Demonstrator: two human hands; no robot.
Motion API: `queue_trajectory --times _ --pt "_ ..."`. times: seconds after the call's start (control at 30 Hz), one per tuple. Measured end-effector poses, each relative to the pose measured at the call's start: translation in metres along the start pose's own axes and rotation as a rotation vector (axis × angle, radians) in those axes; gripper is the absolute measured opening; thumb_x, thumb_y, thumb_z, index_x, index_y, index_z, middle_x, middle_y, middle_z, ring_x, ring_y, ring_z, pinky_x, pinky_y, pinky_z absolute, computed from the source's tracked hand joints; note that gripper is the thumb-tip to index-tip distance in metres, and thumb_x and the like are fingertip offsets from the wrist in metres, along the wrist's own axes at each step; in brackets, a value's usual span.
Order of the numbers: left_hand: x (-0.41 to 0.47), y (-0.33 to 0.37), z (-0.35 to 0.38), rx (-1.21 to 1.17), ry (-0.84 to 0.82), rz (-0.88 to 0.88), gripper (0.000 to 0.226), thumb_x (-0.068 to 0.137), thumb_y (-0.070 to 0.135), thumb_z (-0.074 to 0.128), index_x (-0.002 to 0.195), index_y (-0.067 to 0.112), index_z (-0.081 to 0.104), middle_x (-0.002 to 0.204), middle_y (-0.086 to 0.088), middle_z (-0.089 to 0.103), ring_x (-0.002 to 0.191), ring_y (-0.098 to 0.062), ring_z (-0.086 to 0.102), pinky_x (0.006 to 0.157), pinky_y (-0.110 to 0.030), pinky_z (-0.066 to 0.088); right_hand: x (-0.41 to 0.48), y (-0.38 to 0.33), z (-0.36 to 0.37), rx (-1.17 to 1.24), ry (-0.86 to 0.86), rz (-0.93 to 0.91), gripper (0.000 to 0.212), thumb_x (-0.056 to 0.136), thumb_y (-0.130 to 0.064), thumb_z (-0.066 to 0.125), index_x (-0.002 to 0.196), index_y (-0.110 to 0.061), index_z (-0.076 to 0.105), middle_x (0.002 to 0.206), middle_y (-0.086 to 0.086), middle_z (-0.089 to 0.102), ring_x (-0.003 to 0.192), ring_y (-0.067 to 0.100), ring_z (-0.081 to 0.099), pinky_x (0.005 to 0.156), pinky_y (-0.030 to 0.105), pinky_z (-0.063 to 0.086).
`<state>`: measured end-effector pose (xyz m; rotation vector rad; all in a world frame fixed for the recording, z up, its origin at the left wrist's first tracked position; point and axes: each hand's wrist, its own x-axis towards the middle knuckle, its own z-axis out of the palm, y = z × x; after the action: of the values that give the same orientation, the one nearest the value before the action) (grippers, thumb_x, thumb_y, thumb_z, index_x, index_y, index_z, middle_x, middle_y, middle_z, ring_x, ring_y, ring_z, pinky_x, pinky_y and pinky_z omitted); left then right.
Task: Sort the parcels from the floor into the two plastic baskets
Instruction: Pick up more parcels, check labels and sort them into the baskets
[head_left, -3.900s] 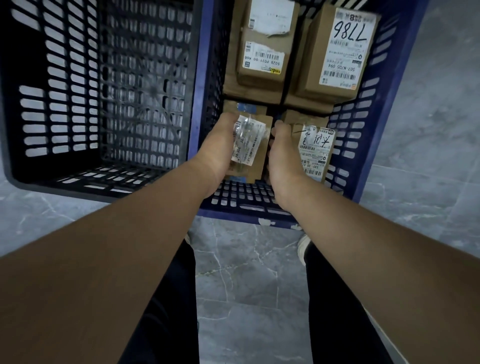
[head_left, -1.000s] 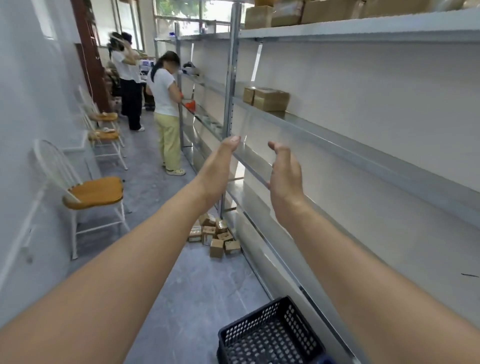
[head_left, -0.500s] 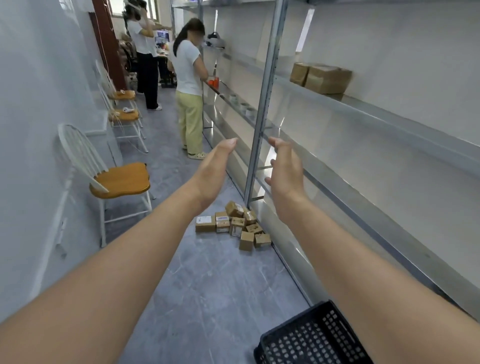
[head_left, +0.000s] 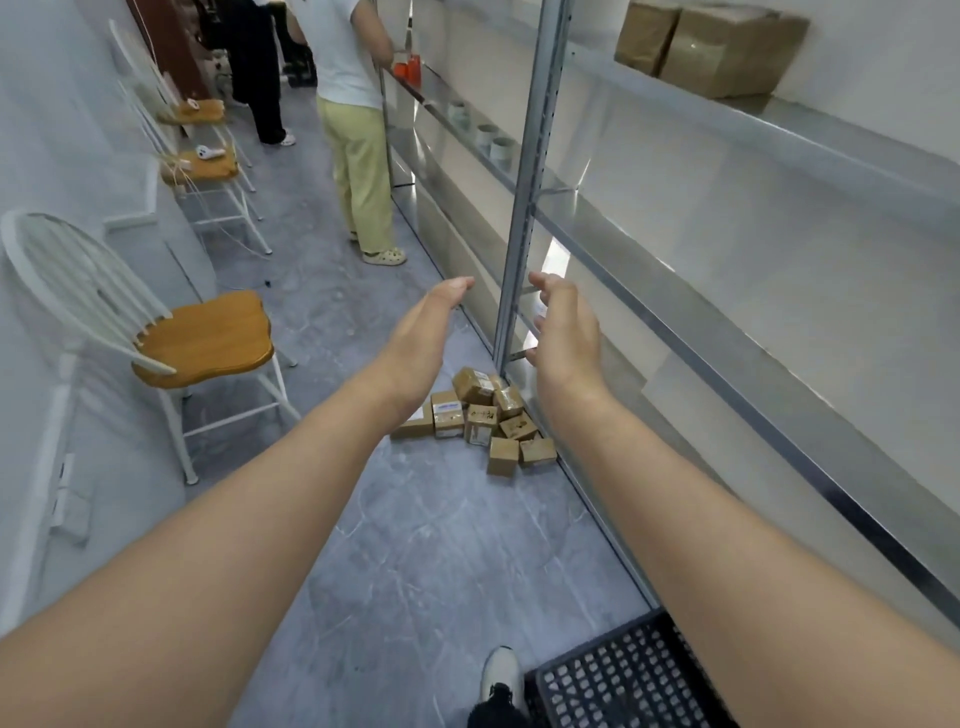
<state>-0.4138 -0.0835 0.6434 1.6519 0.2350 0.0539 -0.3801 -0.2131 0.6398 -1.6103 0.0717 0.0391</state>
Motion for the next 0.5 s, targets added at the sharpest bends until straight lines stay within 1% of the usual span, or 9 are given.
queue_trajectory --times 0.1,0.23,0.27,0.3,0.37,0.4,0.47,0.5 --pt "0.054 -0.014 0.019 0.005 0.024 -0.056 0.049 0.109 0.047 0.027 0.15 0.032 0.048 0.16 0.006 0.038 0.15 -0.017 0.029 0.12 -0.047 0.028 0.057 0.018 -0.004 -0.026 -0.004 0.064 0.07 0.086 -0.055 0.036 0.144 -0.028 0.066 0.133 -0.016 0.057 0.141 0.014 0.053 0.122 0.051 0.042" --pt "0.116 -0.034 0.041 0.007 0.041 -0.146 0.047 0.107 0.049 0.029 0.147 0.035 0.051 0.159 0.005 0.04 0.15 -0.02 0.03 0.122 -0.051 0.028 0.12 0.04 -0.012 -0.059 -0.012 0.135 0.066 0.087 -0.058 0.035 0.14 -0.035 0.068 0.141 -0.016 0.06 0.138 0.013 0.054 0.122 0.051 0.041" --pt "0.129 -0.039 0.046 0.011 0.033 -0.168 0.048 0.107 0.05 0.029 0.148 0.035 0.05 0.159 0.006 0.04 0.15 -0.021 0.03 0.122 -0.052 0.027 0.134 0.045 -0.014 -0.054 -0.009 0.157 0.063 0.087 -0.059 0.035 0.136 -0.037 0.069 0.14 -0.017 0.061 0.136 0.013 0.055 0.121 0.051 0.041" --pt "0.141 -0.043 0.05 0.014 0.023 -0.192 0.049 0.106 0.051 0.03 0.148 0.035 0.05 0.159 0.006 0.04 0.149 -0.021 0.031 0.122 -0.053 0.027 0.146 0.05 -0.015 -0.042 -0.012 0.173 0.056 0.088 -0.059 0.037 0.128 -0.039 0.07 0.135 -0.018 0.063 0.131 0.011 0.057 0.121 0.051 0.042" --pt "0.164 -0.051 0.057 0.022 -0.002 -0.229 0.053 0.103 0.056 0.033 0.15 0.035 0.048 0.158 0.008 0.041 0.149 -0.02 0.032 0.122 -0.052 0.028 0.171 0.062 -0.016 -0.004 -0.01 0.196 0.034 0.093 -0.055 0.041 0.109 -0.043 0.069 0.117 -0.026 0.064 0.116 0.002 0.059 0.119 0.051 0.045" --pt "0.175 -0.055 0.06 0.023 -0.02 -0.241 0.058 0.099 0.061 0.034 0.149 0.036 0.048 0.158 0.009 0.041 0.148 -0.019 0.032 0.122 -0.051 0.028 0.183 0.068 -0.016 0.016 -0.002 0.204 0.029 0.095 -0.054 0.043 0.106 -0.042 0.068 0.111 -0.029 0.062 0.111 -0.002 0.058 0.119 0.051 0.045" --pt "0.2 -0.062 0.062 0.036 -0.056 -0.259 0.068 0.087 0.066 0.034 0.148 0.039 0.05 0.157 0.01 0.042 0.147 -0.018 0.033 0.121 -0.051 0.029 0.206 0.081 -0.013 0.015 0.014 0.224 0.037 0.091 -0.055 0.042 0.113 -0.042 0.068 0.11 -0.031 0.06 0.112 -0.001 0.058 0.118 0.051 0.046" --pt "0.213 -0.067 0.062 0.039 -0.069 -0.271 0.069 0.084 0.067 0.034 0.146 0.04 0.05 0.156 0.011 0.042 0.147 -0.018 0.033 0.121 -0.052 0.029 0.217 0.086 -0.01 0.003 0.023 0.239 0.04 0.089 -0.056 0.041 0.114 -0.041 0.068 0.11 -0.03 0.06 0.113 0.0 0.058 0.118 0.051 0.046"
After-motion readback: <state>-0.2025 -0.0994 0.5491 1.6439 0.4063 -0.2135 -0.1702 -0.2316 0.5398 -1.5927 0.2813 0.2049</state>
